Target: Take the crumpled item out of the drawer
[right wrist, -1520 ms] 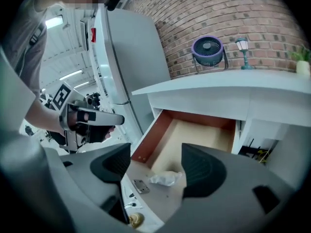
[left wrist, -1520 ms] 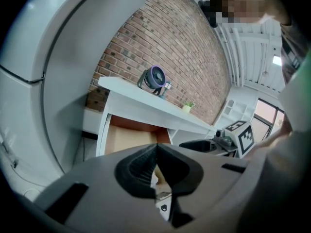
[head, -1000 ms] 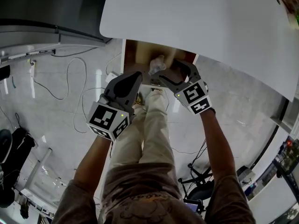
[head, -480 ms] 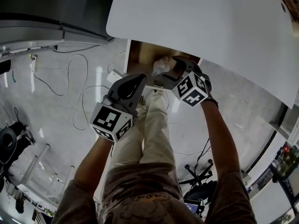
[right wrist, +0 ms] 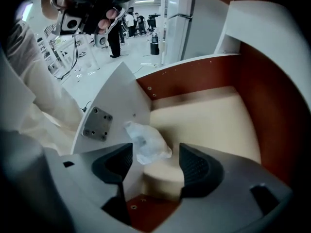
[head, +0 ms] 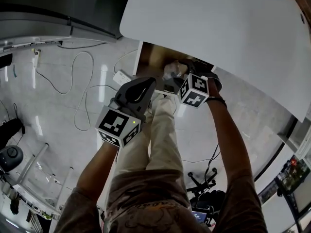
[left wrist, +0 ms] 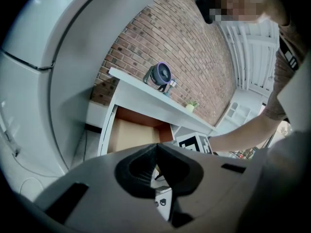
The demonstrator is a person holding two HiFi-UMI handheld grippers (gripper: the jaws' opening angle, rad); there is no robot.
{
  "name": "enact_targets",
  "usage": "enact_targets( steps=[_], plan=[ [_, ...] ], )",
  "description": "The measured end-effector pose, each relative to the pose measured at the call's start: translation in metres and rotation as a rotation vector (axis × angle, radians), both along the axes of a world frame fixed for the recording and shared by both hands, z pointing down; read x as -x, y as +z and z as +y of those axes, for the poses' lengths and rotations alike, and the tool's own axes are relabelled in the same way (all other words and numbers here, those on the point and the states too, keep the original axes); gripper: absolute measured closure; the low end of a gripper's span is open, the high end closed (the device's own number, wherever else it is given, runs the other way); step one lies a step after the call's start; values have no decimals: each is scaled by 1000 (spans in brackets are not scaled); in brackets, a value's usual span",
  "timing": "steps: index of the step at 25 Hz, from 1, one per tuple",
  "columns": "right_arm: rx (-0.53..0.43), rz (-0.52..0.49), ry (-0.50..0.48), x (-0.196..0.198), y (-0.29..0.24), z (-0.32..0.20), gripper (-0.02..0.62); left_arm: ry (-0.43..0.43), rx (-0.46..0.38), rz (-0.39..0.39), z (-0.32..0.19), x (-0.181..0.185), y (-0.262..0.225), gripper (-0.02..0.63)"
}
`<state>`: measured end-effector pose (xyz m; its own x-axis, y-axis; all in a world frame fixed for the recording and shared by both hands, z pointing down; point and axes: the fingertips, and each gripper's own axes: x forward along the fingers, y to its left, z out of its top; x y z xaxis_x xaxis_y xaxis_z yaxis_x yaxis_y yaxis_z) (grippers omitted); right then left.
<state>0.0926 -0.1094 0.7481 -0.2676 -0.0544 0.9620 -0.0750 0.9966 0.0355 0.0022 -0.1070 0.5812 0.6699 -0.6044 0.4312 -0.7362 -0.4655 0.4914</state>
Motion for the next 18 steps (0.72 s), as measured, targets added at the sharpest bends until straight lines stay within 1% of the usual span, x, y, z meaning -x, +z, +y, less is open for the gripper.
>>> enact_targets(
  steps=[4,9,12,15,18],
  plan=[
    [29,42,-64,-5,10,2,288,-8,10,0,0,-3,1,598],
    [56,52,-93,-5,19,2,291,-24,17,-1,-1,-2,2,598],
    [81,54,-79,-3,25,2,302,-36,21,-2,-3,2,4,598],
    [88,65,-68,-3,30,0,334,-51,28,-2,-6,6,6,598],
    [95,62,-62,-1,33,-1,353,-61,29,3,-9,6,6,598]
  ],
)
